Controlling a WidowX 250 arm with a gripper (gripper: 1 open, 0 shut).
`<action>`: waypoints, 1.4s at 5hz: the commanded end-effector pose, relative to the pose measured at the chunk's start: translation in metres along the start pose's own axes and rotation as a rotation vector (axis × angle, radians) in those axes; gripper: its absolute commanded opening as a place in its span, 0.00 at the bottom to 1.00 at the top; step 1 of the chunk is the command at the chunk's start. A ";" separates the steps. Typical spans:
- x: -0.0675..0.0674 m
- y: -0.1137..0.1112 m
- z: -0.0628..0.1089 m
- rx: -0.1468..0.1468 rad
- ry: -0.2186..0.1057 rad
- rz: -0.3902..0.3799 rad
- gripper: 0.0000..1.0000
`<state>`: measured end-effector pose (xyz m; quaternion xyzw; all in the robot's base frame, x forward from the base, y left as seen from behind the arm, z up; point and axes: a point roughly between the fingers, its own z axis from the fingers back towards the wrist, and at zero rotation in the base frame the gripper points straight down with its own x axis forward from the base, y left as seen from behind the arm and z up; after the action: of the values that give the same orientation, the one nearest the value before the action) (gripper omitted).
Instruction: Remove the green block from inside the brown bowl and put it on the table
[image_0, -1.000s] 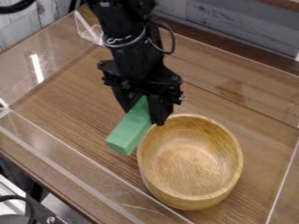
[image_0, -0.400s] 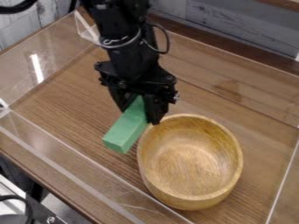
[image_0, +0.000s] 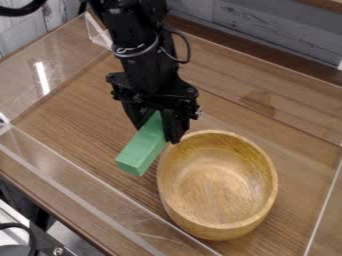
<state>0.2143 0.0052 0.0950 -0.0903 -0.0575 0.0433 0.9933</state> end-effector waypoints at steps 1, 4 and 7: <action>0.008 0.003 0.007 0.007 -0.037 -0.002 0.00; 0.024 0.006 0.013 0.009 -0.040 0.014 1.00; 0.061 0.006 0.025 0.016 -0.066 0.047 1.00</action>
<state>0.2626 0.0198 0.1108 -0.0871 -0.0605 0.0726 0.9917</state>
